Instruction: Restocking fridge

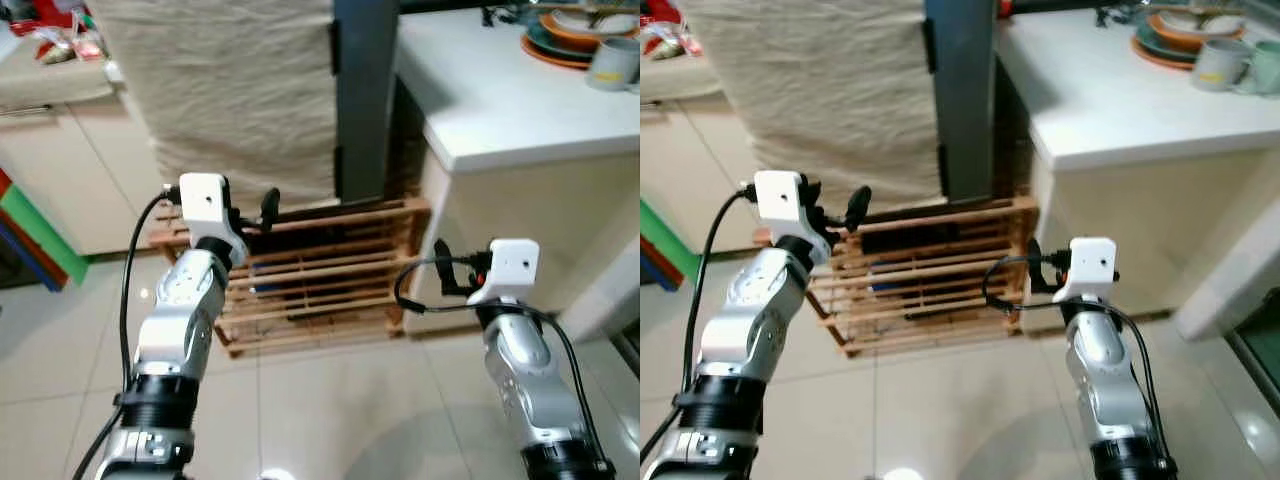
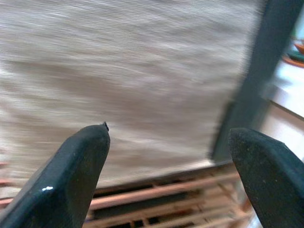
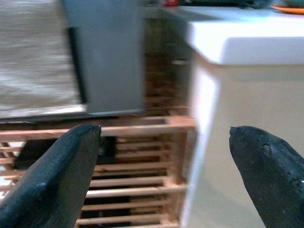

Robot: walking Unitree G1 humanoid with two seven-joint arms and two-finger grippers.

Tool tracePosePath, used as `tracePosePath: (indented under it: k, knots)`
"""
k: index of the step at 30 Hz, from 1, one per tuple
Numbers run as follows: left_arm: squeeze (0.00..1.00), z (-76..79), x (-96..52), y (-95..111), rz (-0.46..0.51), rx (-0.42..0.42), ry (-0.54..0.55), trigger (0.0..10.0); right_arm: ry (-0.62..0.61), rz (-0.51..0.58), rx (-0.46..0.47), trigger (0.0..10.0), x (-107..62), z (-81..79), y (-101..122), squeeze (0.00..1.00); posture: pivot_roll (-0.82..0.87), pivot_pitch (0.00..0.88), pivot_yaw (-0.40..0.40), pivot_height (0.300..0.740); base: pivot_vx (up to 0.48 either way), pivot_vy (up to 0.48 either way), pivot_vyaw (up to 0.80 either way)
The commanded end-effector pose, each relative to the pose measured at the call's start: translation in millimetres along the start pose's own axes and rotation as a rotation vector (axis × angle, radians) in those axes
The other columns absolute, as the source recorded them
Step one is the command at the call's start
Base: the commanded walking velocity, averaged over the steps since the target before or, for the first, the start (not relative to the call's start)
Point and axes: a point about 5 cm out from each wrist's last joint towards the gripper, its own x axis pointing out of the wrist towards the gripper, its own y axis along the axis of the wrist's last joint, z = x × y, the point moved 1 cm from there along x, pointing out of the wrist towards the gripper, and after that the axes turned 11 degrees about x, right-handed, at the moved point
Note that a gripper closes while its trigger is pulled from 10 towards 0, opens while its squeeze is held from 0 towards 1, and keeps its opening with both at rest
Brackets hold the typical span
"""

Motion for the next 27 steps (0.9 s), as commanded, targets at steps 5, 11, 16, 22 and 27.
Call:
tracePosePath:
  k: [5, 11, 16, 22, 27]
  knots:
    - [0.0, -16.4, -8.3, -1, -0.006, 0.015, 0.019, 10.0, 0.024, 0.0, -0.001, 10.0, 0.6, -7.3, -4, 0.03, -0.06, 0.0, 0.084, 0.74, -0.317, 0.363, -0.76]
    - [0.0, -20.6, -7.6, -6, -0.031, 0.013, 0.025, 10.0, 0.034, 0.014, -0.003, 10.0, -3.2, -8.1, -3, 0.03, -0.05, 0.0, 0.081, 0.74, -0.314, 0.366, -0.76]
    - [0.0, -22.6, -6.5, -11, -0.053, 0.031, 0.023, 10.0, 0.009, -0.001, -0.005, 10.0, -15.0, 0.2, -11, 0.04, -0.06, 0.0, 0.082, 0.74, -0.288, 0.386, -0.74]
    - [0.0, -20.1, -5.6, -20, -0.089, 0.08, 0.022, 10.0, -0.012, -0.043, -0.053, 10.0, -50.8, 15.9, -29, 0.03, -0.07, 0.0, 0.088, 0.74, 0.0, 0.073, 0.0]
    - [0.0, -20.5, -6.5, -17, -0.057, 0.056, 0.03, 10.0, -0.021, -0.029, -0.092, 10.0, -89.2, 30.0, -32, 0.03, -0.09, 0.0, 0.101, 0.74, 0.245, 0.0, 0.0]
